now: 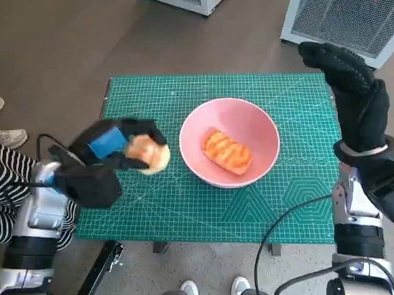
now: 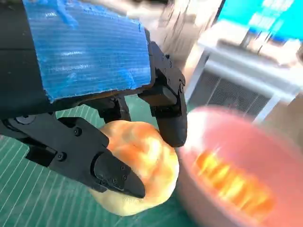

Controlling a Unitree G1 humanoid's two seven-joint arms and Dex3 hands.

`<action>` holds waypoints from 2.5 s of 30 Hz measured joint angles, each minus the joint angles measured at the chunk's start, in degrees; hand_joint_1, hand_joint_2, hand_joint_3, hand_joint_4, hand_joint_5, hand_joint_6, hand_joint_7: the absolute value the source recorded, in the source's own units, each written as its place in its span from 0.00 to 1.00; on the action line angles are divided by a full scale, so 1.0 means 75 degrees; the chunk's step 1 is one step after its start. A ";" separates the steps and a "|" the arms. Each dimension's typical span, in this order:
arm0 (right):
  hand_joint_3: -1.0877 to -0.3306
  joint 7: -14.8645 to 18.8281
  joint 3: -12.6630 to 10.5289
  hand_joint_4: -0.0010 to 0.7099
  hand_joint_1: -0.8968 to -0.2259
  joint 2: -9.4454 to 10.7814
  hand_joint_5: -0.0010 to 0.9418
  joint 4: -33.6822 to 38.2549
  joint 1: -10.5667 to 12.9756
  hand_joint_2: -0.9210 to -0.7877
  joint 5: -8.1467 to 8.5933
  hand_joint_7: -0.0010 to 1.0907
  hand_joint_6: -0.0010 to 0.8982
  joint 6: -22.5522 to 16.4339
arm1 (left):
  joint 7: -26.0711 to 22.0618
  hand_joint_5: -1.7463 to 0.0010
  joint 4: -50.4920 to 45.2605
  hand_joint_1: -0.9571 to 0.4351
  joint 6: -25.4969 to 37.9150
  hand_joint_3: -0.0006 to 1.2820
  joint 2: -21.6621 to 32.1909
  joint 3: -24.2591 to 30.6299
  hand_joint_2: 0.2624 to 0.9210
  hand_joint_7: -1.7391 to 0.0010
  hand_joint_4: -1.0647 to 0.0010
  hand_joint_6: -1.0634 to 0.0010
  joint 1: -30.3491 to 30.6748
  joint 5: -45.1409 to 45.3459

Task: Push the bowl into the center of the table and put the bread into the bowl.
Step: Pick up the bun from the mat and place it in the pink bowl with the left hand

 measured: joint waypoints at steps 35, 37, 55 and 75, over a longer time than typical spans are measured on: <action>0.44 -0.0199 -0.0047 0.20 0.30 0.0014 0.00 -0.0139 0.0129 0.00 -0.0068 0.48 0.00 -0.0031 | 0.0630 0.40 0.2431 0.69 0.0058 0.02 -0.2388 -0.1537 1.00 0.32 0.27 0.41 -0.3342 0.0880; 0.44 -0.0214 -0.0050 0.20 0.30 0.0014 0.00 -0.0172 0.0141 0.00 -0.0068 0.47 0.00 -0.0030 | 0.0718 0.39 0.2951 0.69 -0.0078 0.03 -0.2509 -0.1666 1.00 0.32 0.28 0.42 -0.3515 0.0998; 0.45 -0.0472 -0.0062 0.20 0.29 -0.0003 0.00 -0.0348 0.0266 0.00 -0.0223 0.48 0.00 -0.0028 | 0.1111 0.93 0.5997 0.41 -0.0265 0.08 -0.3308 -0.2618 1.00 0.68 0.71 0.84 -0.4400 0.1889; 0.45 -0.0757 -0.0075 0.20 0.27 -0.0024 0.00 -0.0521 0.0330 0.00 -0.0381 0.48 0.00 0.0141 | 0.0611 1.00 0.5482 0.30 -0.0997 0.10 -0.2769 -0.1699 1.00 0.83 0.83 0.88 -0.4213 0.0798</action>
